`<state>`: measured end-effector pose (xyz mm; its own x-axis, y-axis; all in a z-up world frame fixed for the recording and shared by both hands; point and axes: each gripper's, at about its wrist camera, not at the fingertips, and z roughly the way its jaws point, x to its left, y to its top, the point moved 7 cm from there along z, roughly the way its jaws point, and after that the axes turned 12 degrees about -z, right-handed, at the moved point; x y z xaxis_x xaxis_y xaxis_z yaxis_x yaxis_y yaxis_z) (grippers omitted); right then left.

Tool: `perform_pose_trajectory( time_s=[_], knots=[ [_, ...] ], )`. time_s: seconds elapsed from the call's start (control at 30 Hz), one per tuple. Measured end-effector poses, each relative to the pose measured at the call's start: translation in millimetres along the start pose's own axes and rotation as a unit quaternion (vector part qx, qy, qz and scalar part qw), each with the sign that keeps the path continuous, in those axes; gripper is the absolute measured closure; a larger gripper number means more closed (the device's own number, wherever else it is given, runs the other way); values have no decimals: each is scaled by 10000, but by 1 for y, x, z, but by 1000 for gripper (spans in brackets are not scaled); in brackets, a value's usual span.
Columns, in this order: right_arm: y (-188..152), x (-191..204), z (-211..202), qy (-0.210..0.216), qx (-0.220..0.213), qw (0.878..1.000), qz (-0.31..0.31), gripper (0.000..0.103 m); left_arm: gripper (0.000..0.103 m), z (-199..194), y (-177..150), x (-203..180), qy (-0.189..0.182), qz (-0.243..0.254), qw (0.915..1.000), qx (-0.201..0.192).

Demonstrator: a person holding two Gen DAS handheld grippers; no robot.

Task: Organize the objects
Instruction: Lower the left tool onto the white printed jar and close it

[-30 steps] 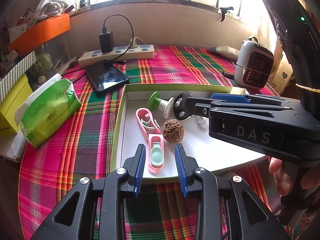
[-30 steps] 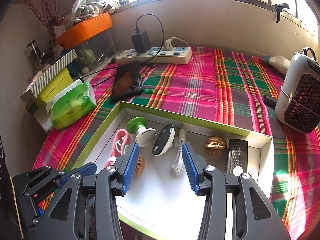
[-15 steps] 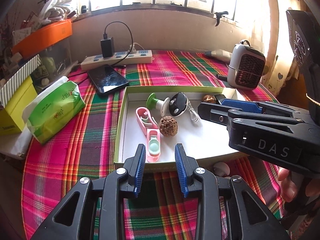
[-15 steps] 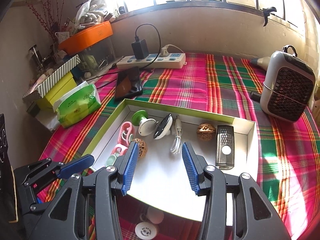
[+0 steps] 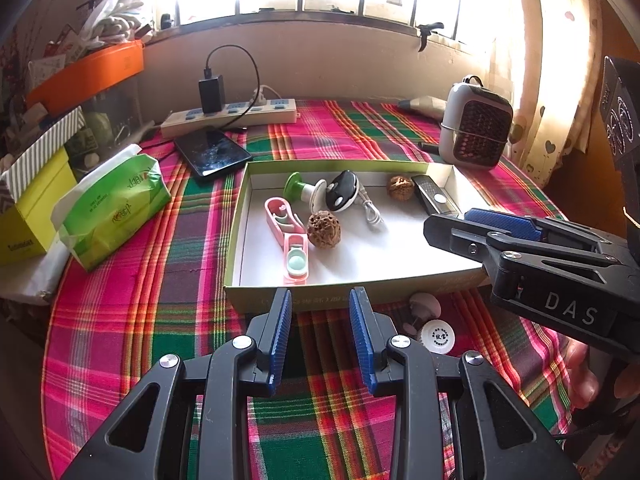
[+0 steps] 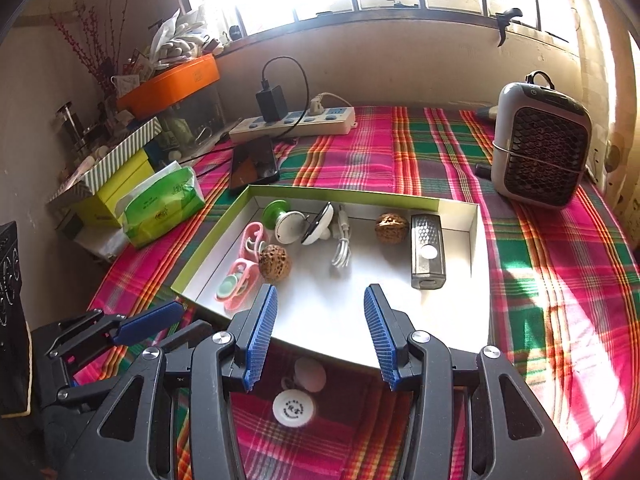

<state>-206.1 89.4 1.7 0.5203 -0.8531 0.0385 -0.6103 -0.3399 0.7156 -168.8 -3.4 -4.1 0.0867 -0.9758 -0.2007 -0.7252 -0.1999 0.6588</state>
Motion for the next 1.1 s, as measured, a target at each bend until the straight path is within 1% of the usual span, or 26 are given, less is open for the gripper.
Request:
perform_pose_trajectory(
  time_s=[0.23,0.43,0.63,0.7,0.73,0.83,1.1],
  knots=[
    [-15,-6,-13,-115,-85,9998,103,56,75,-1,-12,-3,-172,-28,9998,97],
    [-31,-11,-18,-222,-61,9996,162,56,75,2,-22,-14,-469,17,9986,227],
    [-46,-16,-21,-275,-60,9995,160,56,74,6,-31,-25,-614,127,9974,354],
    [-50,-19,-22,-265,-72,9994,231,56,73,8,-34,-30,-674,166,9967,420],
    [-52,-20,-23,-258,-66,9993,252,56,71,9,-35,-32,-717,204,9962,451],
    [-59,-24,-23,-298,-41,9991,303,56,69,10,-38,-40,-830,278,9950,479],
    [-66,-34,-27,-336,-49,9984,455,56,65,18,-41,-55,-862,391,9941,524]
  ],
)
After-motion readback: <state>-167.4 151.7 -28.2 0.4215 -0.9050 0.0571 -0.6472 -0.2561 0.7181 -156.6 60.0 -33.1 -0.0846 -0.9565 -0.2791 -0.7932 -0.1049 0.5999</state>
